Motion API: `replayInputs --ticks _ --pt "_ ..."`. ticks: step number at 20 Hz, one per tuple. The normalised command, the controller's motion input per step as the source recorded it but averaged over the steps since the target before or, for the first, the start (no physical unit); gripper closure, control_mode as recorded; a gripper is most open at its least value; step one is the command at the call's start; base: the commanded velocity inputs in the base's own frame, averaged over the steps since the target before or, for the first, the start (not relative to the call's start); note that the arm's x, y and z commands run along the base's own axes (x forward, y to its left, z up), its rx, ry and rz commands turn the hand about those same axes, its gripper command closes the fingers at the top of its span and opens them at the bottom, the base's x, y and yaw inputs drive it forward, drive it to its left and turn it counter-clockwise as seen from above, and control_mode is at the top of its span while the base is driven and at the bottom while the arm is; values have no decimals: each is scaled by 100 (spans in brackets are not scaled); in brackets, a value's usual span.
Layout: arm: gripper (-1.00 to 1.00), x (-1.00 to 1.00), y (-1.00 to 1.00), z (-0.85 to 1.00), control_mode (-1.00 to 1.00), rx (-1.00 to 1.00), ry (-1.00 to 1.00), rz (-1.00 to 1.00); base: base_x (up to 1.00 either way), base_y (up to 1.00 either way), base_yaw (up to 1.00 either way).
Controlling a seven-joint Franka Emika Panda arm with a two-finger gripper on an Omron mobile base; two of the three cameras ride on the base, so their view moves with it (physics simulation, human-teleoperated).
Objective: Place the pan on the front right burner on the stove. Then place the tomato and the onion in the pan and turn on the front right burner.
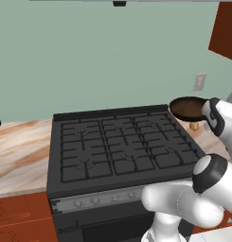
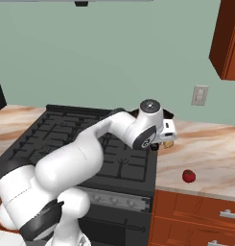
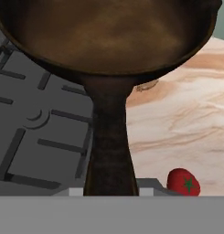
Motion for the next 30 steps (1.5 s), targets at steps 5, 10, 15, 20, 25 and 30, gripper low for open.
replayInputs --ticks 5,10,15,20,25,30 --pt "100 -7 23 0 -100 0 6 9 0 0 0" --pt "100 -10 19 1 -100 0 7 10 0 0 0" --pt "100 -7 10 8 -100 0 3 9 0 0 0" --pt "100 -13 4 2 -100 2 0 8 0 0 0" --pt "100 -7 0 0 -100 5 0 3 0 0 0" --pt "100 -26 2 0 -100 4 0 4 0 0 0"
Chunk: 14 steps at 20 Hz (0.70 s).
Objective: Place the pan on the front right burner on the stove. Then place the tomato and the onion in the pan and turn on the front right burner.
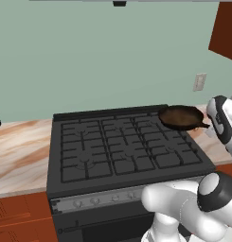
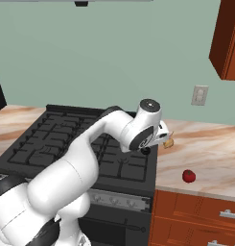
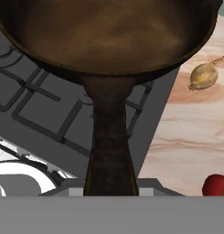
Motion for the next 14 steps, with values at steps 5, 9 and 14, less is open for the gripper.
replayInputs --ticks 5,9,14 --pt "100 -6 14 0 -100 1 1 8 0 0 0" --pt "100 -2 18 0 -100 0 4 9 0 0 0" --pt "100 0 21 -3 -100 0 4 7 0 0 0"
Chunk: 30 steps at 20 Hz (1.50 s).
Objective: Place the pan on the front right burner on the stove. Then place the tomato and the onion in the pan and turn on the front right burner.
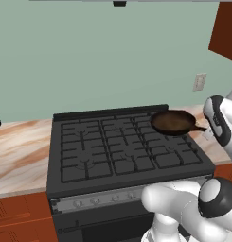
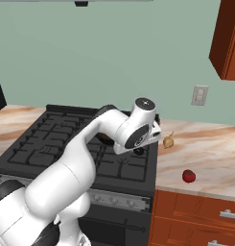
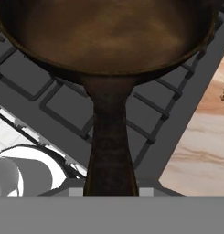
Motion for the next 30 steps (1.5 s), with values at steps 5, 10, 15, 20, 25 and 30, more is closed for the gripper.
replayInputs --ticks 5,10,15,20,25,30 --pt "100 -1 0 -16 -100 0 0 6 0 0 0" --pt "100 -13 0 -13 -100 0 0 7 0 0 0" --pt "100 -19 0 -2 -100 0 0 7 0 0 0" --pt "100 -20 0 0 -100 0 0 6 0 0 0" --pt "100 -7 0 -20 -100 0 0 3 0 0 0" --pt "100 0 0 -23 -100 0 3 0 0 0 0"
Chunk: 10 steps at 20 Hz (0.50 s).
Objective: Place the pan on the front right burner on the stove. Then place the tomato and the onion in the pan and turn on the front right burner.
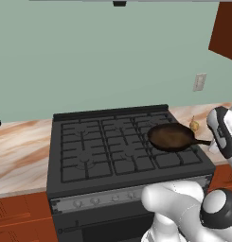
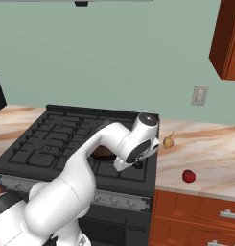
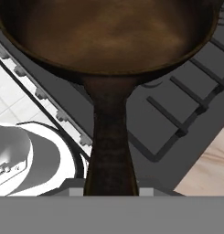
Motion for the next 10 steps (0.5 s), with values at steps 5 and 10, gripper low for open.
replayInputs --ticks 5,10 --pt "100 0 0 -20 -100 0 6 0 0 0 0" --pt "100 0 -1 -22 -100 0 9 0 0 0 0"
